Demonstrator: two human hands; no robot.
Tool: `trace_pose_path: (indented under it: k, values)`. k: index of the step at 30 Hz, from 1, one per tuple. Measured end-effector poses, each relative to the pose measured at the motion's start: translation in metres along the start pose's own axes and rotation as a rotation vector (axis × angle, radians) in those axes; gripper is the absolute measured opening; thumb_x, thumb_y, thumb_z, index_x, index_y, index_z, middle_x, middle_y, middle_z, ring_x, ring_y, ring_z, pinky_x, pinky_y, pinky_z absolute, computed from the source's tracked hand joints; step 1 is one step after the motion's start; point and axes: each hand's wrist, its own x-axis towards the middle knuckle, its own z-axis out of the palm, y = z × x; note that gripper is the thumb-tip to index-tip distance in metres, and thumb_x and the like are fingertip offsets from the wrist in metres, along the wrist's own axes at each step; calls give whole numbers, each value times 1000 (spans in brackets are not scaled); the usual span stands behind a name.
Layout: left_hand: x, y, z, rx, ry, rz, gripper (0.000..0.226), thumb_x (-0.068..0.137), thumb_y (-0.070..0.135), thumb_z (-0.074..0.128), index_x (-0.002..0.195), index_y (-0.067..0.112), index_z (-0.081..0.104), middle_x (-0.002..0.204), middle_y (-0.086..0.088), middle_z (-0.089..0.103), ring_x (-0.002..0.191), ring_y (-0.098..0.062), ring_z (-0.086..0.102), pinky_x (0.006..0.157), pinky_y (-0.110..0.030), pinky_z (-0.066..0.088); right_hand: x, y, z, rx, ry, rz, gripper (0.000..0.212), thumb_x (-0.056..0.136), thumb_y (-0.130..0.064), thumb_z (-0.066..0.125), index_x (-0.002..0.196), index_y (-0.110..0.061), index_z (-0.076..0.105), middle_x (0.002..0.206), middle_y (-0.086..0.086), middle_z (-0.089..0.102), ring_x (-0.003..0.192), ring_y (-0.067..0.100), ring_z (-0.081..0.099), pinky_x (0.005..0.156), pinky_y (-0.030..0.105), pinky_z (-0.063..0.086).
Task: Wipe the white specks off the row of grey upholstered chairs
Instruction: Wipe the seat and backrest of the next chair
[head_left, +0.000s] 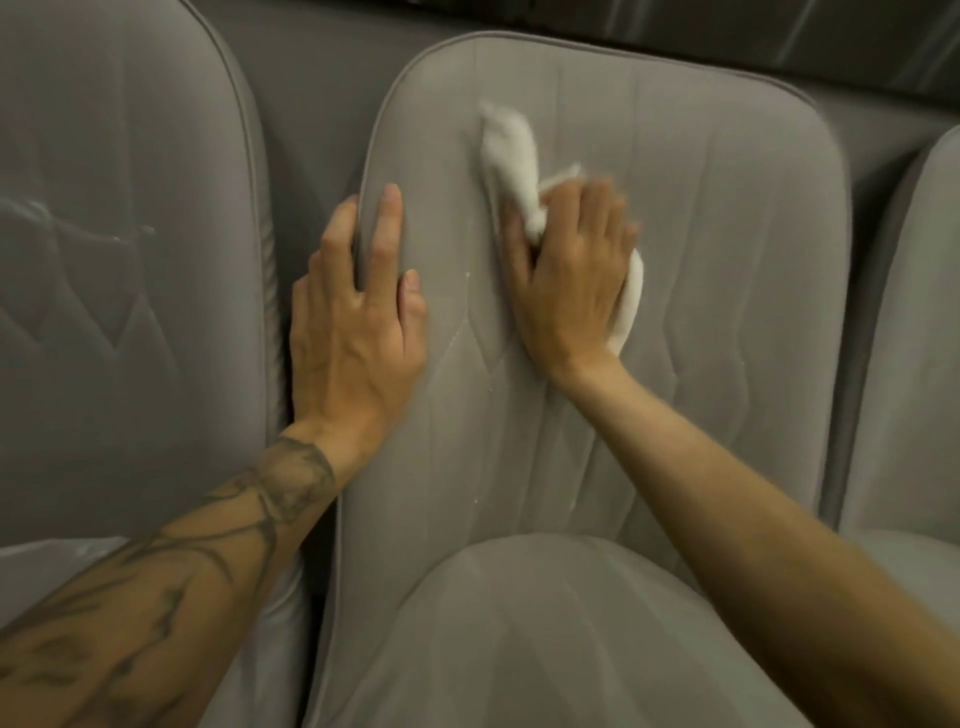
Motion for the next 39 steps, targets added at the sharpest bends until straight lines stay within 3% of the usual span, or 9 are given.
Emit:
trace_pose_path:
  k: [5,8,12,19,26,31,33,35,39]
  values:
    - [0,0,-1,-5,1,1,55,109,29,41,162,13,35,155,-24,43,125,-44,54,95,-53,48,-69,8,-30,122,-239,-209,31,97,-34,62,82,-7,64,89,14,62,78,33,56,69,43,41]
    - [0,0,0,4,-1,-1,56,108,28,43,162,13,35,155,-24,44,123,-43,54,92,-53,48,-21,9,-14,41,-127,-203,35,100,-40,57,88,-8,65,87,15,60,77,32,54,70,42,38]
    - [0,-1,1,4,3,-2,56,108,29,43,162,15,35,155,-23,44,120,-43,55,91,-53,48,14,-6,4,21,-4,-4,39,102,-43,48,95,-8,63,91,14,59,82,32,53,70,44,40]
    - [1,0,-1,-4,-8,-5,56,108,29,43,162,14,35,155,-23,44,123,-43,55,91,-53,48,-69,5,-23,125,-198,-167,33,99,-36,59,82,-7,63,88,14,62,78,33,56,70,43,40]
    - [0,-2,1,3,-6,2,57,108,29,43,162,15,35,155,-22,44,119,-43,57,87,-52,48,6,-3,11,32,49,19,33,103,-44,48,99,-12,54,90,12,57,84,30,49,72,40,35]
    - [0,-2,0,1,-14,-11,57,108,29,42,162,14,35,156,-22,43,121,-43,56,88,-53,48,-97,-1,-23,193,-221,-191,24,101,-37,57,94,-16,47,93,13,59,83,30,49,73,42,37]
    - [0,-1,-1,-12,-18,-17,57,108,29,42,162,14,34,156,-23,43,122,-44,55,90,-54,47,-89,16,-26,158,-266,-298,23,99,-36,61,95,-18,46,95,13,58,83,30,48,74,41,36]
    - [1,-1,-2,-12,-17,-14,57,108,29,42,162,14,34,156,-24,43,121,-44,56,90,-53,47,-48,30,-14,101,-198,-303,23,101,-38,57,99,-18,46,95,15,58,86,28,45,75,40,33]
    - [1,-1,-1,-5,-19,-11,58,107,30,42,162,14,34,155,-24,43,118,-44,56,87,-53,46,5,34,7,-38,47,-50,27,101,-44,57,102,-20,43,92,12,59,88,27,43,74,40,34]
